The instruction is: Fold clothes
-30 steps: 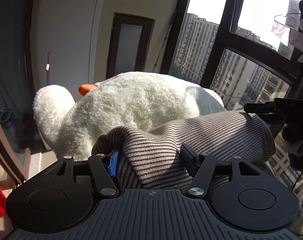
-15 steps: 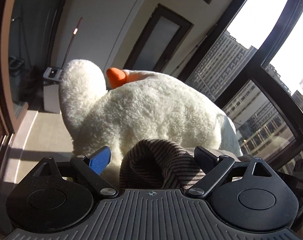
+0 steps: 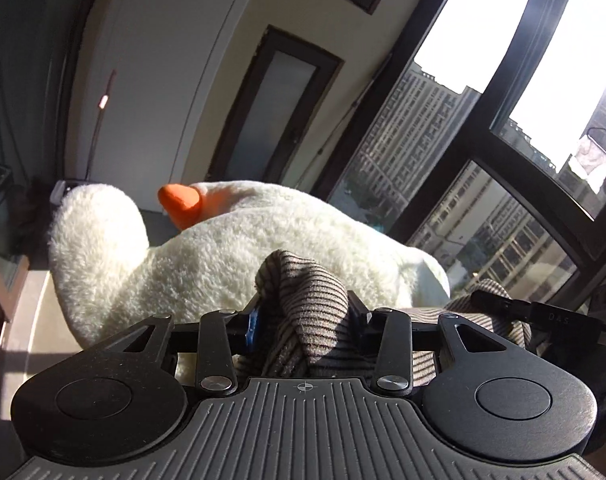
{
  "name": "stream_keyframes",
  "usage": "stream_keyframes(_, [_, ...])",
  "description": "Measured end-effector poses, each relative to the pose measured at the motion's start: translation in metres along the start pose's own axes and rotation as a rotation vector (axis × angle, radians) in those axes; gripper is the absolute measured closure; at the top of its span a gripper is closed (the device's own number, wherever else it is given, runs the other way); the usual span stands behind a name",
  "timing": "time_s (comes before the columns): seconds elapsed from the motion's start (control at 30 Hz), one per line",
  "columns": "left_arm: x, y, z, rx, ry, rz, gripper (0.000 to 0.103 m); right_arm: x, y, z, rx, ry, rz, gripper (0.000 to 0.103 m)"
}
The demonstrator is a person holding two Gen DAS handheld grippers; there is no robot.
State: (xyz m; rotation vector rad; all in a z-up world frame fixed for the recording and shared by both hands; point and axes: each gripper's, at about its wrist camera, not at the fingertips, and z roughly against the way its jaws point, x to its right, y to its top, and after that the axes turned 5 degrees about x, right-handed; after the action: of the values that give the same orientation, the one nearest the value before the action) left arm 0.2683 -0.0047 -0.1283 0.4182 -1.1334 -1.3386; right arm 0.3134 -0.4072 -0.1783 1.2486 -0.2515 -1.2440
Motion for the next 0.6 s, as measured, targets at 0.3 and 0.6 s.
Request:
stream_keyframes(0.3, [0.008, -0.032, 0.031, 0.009, 0.023, -0.085, 0.060, -0.010, -0.009, 0.018, 0.034, 0.010, 0.038, 0.077])
stream_keyframes(0.6, [0.016, -0.069, 0.085, 0.010, -0.036, -0.112, 0.061, 0.000, -0.058, 0.070, -0.009, 0.039, -0.061, 0.077])
